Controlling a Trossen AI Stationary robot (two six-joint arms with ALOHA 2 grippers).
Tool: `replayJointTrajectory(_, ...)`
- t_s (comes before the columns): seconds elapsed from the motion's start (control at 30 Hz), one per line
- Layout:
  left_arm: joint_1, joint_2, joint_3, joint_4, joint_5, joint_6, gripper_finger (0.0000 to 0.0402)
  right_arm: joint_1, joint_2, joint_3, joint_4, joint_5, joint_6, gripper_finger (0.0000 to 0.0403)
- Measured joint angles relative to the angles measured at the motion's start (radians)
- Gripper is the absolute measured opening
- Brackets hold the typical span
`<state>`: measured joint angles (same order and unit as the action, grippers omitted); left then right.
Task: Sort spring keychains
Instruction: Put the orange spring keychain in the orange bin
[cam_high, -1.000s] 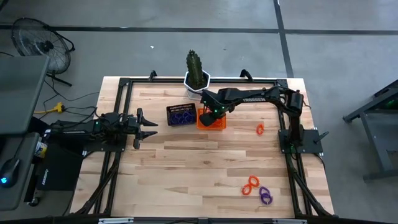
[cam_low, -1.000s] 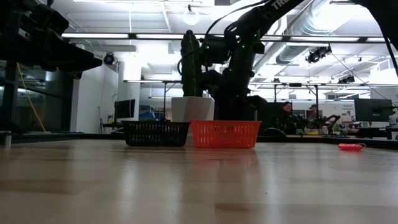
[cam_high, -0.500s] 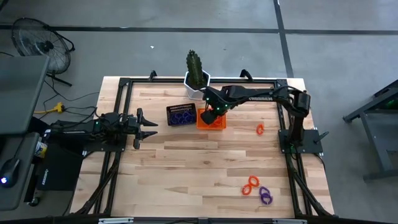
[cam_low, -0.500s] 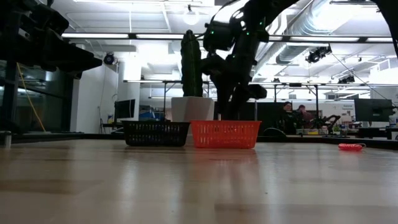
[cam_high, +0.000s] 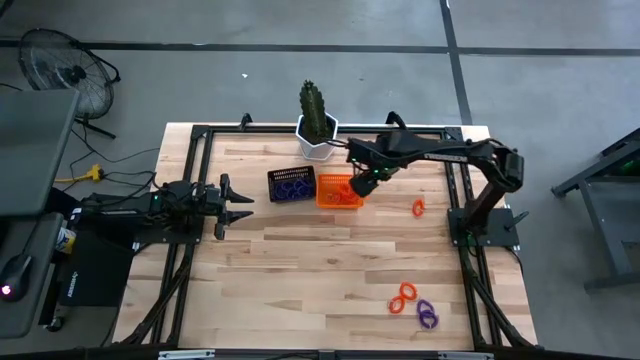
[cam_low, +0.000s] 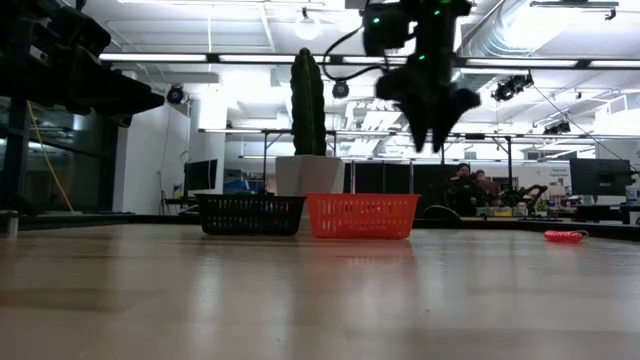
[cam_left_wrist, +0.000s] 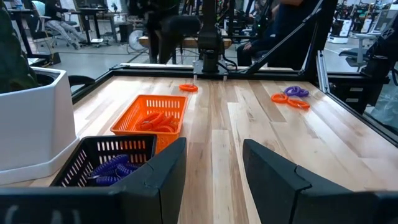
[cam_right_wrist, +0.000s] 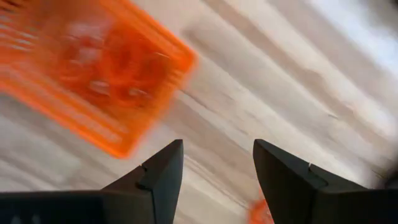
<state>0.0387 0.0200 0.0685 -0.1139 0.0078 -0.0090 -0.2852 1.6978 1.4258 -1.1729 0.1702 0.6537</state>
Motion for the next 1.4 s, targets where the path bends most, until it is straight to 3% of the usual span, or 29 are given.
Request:
replayJointTrajectory(0.3, 0.000, 0.000, 0.000, 0.000, 0.000, 0.000, 0.0156, -0.004, -0.078, -0.032, -0.229, 0.142, 0.111, 0.0191)
replayJointTrajectory(0.8, 0.000, 0.000, 0.000, 0.000, 0.000, 0.000, 0.0156, 0.000, -0.359, -0.525, 0.036, -0.114, 0.380, 0.0191)
replayJointTrajectory(1.4, 0.000, 0.000, 0.000, 0.000, 0.000, 0.000, 0.0156, -0.040, -0.384, -0.800, 0.328, -0.200, 0.542, 0.0190)
